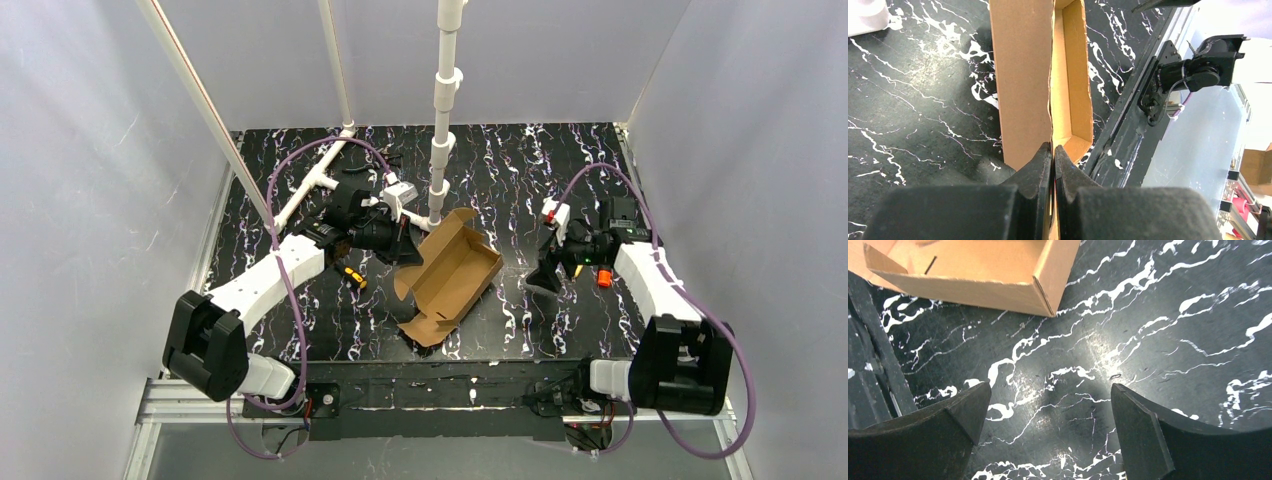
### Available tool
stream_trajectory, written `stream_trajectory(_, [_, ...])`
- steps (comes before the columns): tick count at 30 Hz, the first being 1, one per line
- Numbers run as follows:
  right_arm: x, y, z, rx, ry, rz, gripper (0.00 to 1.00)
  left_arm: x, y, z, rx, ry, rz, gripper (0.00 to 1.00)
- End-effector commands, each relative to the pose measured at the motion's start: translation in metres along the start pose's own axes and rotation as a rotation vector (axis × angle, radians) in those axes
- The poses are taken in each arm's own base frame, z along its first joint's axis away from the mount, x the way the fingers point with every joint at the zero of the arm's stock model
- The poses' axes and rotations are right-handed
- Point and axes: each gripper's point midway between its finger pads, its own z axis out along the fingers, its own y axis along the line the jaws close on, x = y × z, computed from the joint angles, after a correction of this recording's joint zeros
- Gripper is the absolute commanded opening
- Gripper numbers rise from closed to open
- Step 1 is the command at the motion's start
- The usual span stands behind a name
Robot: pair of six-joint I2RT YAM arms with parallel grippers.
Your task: Fold the paper box
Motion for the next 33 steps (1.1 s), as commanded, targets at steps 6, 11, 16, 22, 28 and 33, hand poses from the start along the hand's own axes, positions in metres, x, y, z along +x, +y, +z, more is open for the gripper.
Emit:
stream_trajectory(6, [-0.034, 0.001, -0.008, 0.032, -0.122, 0.026, 0.98, -0.012, -0.025, -0.015, 0.059, -0.135, -0.041, 0.0])
stream_trajectory(11, [-0.042, -0.008, -0.015, 0.108, -0.128, 0.016, 0.98, -0.008, -0.027, -0.023, 0.036, -0.165, -0.094, 0.0])
stream_trajectory(16, [-0.054, -0.019, -0.022, 0.197, -0.169, 0.018, 0.98, -0.005, -0.029, -0.029, 0.027, -0.204, -0.109, 0.0])
stream_trajectory(22, [-0.058, -0.019, -0.011, 0.116, -0.126, 0.069, 0.97, -0.006, -0.027, -0.029, 0.016, -0.229, -0.114, 0.0])
stream_trajectory(28, [-0.059, -0.021, 0.025, 0.131, -0.043, 0.044, 0.97, -0.004, -0.021, -0.025, -0.013, -0.184, -0.134, 0.0])
stream_trajectory(33, [-0.073, -0.026, 0.046, 0.106, -0.017, -0.009, 0.94, -0.007, -0.023, -0.024, -0.014, -0.166, -0.149, 0.0])
